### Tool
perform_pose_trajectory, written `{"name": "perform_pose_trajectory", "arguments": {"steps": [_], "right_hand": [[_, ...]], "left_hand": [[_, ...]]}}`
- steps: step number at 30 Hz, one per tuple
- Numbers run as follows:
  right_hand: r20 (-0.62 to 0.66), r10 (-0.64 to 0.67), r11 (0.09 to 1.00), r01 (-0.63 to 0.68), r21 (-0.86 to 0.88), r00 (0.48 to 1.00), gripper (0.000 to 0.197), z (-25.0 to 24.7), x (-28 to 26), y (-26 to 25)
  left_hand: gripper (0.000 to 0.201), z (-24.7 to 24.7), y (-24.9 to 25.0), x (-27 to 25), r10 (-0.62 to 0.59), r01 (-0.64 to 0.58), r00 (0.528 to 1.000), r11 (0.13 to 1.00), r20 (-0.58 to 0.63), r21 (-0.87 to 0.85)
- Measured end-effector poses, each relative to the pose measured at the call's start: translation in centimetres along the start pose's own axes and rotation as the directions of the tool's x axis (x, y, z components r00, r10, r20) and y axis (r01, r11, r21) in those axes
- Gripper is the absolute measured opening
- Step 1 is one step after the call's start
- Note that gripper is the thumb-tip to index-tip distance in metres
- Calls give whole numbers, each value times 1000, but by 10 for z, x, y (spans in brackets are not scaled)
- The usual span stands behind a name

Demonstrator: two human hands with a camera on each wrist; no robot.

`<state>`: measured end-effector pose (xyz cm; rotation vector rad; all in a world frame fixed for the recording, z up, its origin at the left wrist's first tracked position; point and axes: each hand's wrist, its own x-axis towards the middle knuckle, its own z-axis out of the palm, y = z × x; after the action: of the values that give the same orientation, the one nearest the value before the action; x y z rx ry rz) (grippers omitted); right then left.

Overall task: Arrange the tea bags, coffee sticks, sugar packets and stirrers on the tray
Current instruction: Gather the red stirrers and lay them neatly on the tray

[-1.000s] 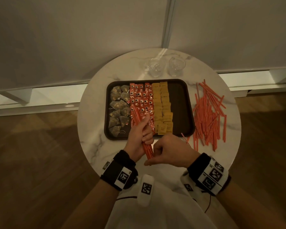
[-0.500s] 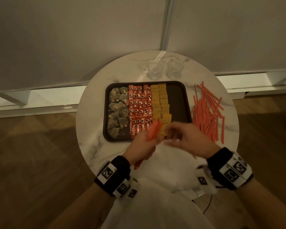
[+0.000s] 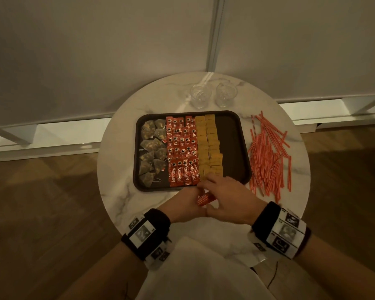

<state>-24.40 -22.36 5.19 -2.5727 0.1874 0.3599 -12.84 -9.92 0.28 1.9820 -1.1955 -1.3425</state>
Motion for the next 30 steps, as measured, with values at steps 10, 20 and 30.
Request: {"name": "perform_pose_trajectory", "arguments": {"steps": [10,20,30], "right_hand": [[183,105,889,-10,-458,978,29,14,23,-14],[325,182,948,-78,-309,928,26,29,11,4],[224,289,927,-330,176,931,22,8,31,18]], "left_hand": [[24,-3,5,12,-122,178,950,968,289,-178],[60,-6,-12,2,-168,228,922,963,348,-141],[44,-11,-10,7,-217,-53,909,786,-355,-616]]}}
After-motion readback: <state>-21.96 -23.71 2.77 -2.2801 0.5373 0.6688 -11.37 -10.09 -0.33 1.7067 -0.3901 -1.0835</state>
